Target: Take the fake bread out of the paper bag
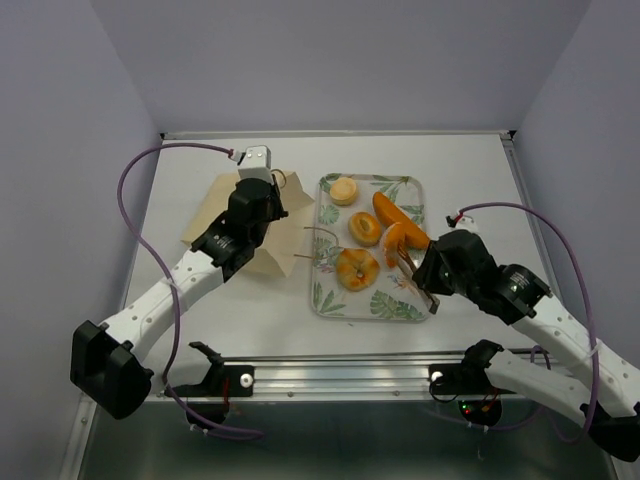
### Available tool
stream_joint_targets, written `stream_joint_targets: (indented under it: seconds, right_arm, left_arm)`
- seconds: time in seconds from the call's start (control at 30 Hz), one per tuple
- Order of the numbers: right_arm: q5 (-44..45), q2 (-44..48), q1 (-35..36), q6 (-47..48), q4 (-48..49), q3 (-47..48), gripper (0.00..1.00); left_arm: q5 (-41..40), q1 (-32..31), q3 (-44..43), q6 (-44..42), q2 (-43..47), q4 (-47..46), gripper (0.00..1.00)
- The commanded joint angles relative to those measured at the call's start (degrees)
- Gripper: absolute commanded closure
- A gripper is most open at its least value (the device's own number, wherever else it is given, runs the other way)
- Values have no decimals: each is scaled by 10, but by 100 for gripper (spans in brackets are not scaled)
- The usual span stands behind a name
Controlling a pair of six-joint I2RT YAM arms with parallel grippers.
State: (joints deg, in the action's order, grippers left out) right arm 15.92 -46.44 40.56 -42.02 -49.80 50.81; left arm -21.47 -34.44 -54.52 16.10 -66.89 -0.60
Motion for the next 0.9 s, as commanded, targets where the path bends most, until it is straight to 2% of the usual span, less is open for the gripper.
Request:
stream_joint_targets:
  seconds: [0.0, 0.07, 0.23, 0.43, 0.53, 0.57, 0.63, 0.73, 0.87]
  right_arm:
    - [17, 3, -2, -2, -38, 41, 57]
    - [16, 5, -2, 4, -38, 50, 50]
    - [0, 10, -2, 37, -21, 85, 44]
    - [27, 12, -2, 47, 7, 109, 45]
    - [63, 14, -2, 44, 36, 115, 47]
    - [78, 10, -2, 45, 43, 118, 47]
    - [88, 2, -2, 47, 63, 122, 48]
    - [90, -20, -2, 53, 85, 128, 48]
    - [78, -50, -2, 60, 129, 137, 49]
  left_arm:
    - [-43, 0, -50, 55, 12, -15, 100]
    - [-51, 1, -64, 80, 13, -12, 100]
    - [-86, 5, -67, 130, 27, -17, 100]
    - [-87, 39, -9, 210, 54, -44, 100]
    - [-11, 100, 47, 263, 75, -86, 100]
    - [45, 144, 59, 280, 83, -96, 100]
    - [98, 187, 89, 313, 90, -125, 100]
    - [170, 240, 98, 323, 96, -147, 100]
    - [256, 278, 85, 347, 93, -171, 100]
